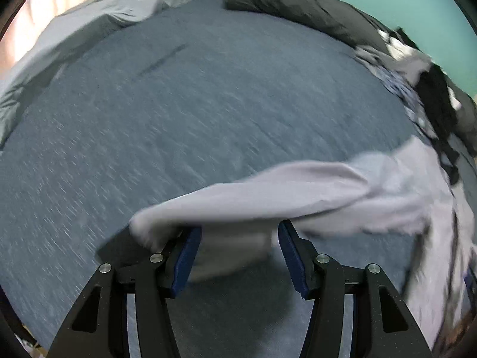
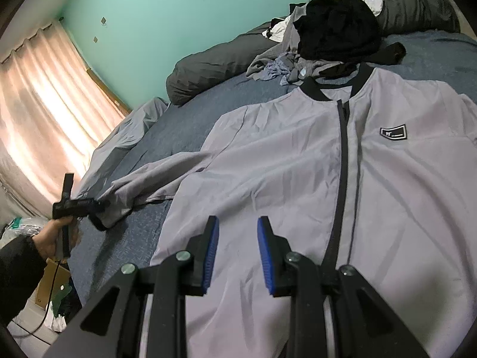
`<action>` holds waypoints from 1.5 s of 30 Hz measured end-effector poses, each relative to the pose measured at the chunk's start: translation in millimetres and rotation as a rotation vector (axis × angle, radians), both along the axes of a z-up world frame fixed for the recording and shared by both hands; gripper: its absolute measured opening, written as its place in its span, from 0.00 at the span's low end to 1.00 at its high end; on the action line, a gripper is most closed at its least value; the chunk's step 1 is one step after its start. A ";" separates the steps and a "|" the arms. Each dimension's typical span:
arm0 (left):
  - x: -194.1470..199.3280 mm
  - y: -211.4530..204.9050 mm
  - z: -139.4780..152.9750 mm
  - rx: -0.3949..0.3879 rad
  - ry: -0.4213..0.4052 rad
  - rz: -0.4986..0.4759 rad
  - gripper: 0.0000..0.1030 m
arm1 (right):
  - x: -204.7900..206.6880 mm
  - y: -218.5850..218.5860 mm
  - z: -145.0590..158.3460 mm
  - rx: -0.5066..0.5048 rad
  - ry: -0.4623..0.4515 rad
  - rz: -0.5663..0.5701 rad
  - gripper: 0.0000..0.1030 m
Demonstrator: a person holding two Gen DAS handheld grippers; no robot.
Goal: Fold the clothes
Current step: 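Grasp the black sleeve cuff with the left gripper and lift it, then pull the sleeve outward from the body with the left gripper and release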
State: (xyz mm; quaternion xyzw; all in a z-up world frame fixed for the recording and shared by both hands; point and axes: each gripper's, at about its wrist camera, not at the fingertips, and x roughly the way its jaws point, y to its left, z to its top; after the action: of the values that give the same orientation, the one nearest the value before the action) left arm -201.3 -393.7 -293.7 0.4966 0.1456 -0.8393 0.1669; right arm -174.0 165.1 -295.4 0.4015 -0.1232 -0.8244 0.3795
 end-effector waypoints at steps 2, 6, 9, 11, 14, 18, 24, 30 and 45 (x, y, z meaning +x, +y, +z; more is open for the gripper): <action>-4.4 -13.7 -5.3 0.028 0.000 0.035 0.56 | 0.3 -2.2 -1.3 0.005 0.006 0.011 0.26; -2.5 -20.1 -4.6 0.063 0.037 0.065 0.56 | -1.5 -1.1 -6.4 0.011 -0.004 0.003 0.26; 11.2 -9.7 3.9 0.029 0.054 0.017 0.56 | -3.0 0.2 -9.9 0.003 -0.018 -0.002 0.26; 21.9 -5.2 8.8 0.012 0.065 -0.006 0.56 | -2.9 -0.2 -11.0 -0.001 -0.022 0.002 0.26; 47.9 -15.0 13.4 0.026 0.099 0.026 0.56 | -0.8 -2.9 -9.2 -0.003 -0.015 0.014 0.26; 74.4 -33.7 7.3 0.041 0.112 0.098 0.56 | 0.1 -3.1 -7.0 -0.010 -0.011 0.018 0.26; 72.7 -51.4 -8.4 0.070 0.124 0.133 0.58 | -2.5 -1.0 -8.3 -0.016 -0.013 0.014 0.26; 56.4 -48.6 -16.3 0.088 0.119 0.083 0.45 | -5.7 0.6 -12.2 -0.011 -0.021 0.001 0.26; 57.0 -50.7 68.7 0.053 0.085 0.060 0.06 | -2.5 1.9 -5.7 -0.032 -0.012 0.002 0.26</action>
State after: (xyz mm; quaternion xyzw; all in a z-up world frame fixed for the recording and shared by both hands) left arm -144.3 -444.5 -225.0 0.4601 0.1896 -0.8501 0.1724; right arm -176.6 167.1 -301.1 0.4005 -0.1382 -0.8194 0.3861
